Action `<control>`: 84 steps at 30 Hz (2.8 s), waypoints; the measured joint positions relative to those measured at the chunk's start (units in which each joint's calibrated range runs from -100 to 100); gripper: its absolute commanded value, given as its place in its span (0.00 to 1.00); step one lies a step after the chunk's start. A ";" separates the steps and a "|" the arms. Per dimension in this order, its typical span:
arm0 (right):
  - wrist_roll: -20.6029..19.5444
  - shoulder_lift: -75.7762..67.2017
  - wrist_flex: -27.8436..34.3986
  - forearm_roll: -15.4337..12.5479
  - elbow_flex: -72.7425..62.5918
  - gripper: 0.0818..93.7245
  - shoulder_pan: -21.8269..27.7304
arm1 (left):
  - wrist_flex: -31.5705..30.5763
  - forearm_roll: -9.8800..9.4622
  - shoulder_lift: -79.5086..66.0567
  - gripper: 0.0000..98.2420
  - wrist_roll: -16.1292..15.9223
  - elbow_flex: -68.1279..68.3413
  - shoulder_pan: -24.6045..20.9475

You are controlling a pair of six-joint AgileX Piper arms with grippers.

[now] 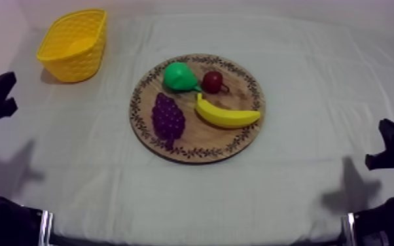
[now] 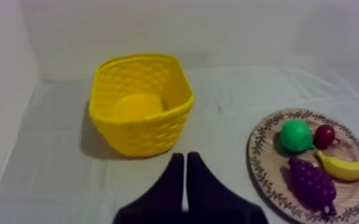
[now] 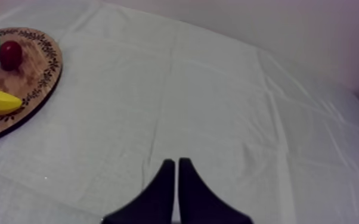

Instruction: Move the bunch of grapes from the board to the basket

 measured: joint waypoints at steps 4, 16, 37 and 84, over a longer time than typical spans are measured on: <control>0.00 0.00 0.00 0.00 0.00 0.00 0.00 | -1.47 -0.21 6.92 0.00 0.04 -5.55 1.84; 0.00 0.00 0.00 0.00 0.00 0.00 0.00 | -1.91 -1.21 22.86 0.00 -0.15 -18.13 6.68; 0.06 0.00 0.00 0.00 0.00 0.00 0.00 | 9.45 -1.28 46.69 0.00 -3.89 -43.62 19.38; -0.03 0.00 0.00 0.00 0.00 0.00 0.00 | 52.84 3.36 84.08 0.02 0.59 -75.20 27.37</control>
